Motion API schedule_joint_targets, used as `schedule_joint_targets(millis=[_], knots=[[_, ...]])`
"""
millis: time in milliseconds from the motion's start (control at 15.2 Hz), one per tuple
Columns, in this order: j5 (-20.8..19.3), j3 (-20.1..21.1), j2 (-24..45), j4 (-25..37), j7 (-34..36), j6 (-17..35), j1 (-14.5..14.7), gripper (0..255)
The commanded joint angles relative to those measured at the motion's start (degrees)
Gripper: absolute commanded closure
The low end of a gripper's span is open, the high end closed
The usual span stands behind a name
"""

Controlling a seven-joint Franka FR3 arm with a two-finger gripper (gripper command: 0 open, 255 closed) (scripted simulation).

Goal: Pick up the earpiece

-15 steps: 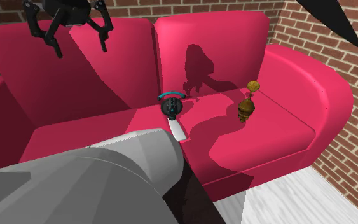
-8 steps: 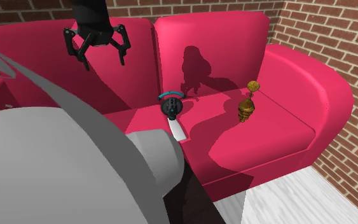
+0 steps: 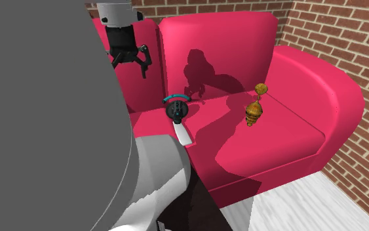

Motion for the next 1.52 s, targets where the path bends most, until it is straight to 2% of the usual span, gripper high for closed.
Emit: schedule_joint_targets(millis=[0, 396, 726, 1056, 1452], knots=[[0.0, -1.5, 4.3, 1.3, -1.0, 3.4, -0.4, 0], [1.9, -5.0, 16.5, 5.2, -3.8, 12.0, -1.4, 0], [5.6, -7.1, 27.4, 10.3, -7.1, 17.5, -2.6, 0], [10.5, -7.9, 38.4, 17.2, -10.7, 21.3, -4.8, 0], [16.1, -7.0, 51.6, 27.8, -14.1, 23.4, -9.1, 0]])
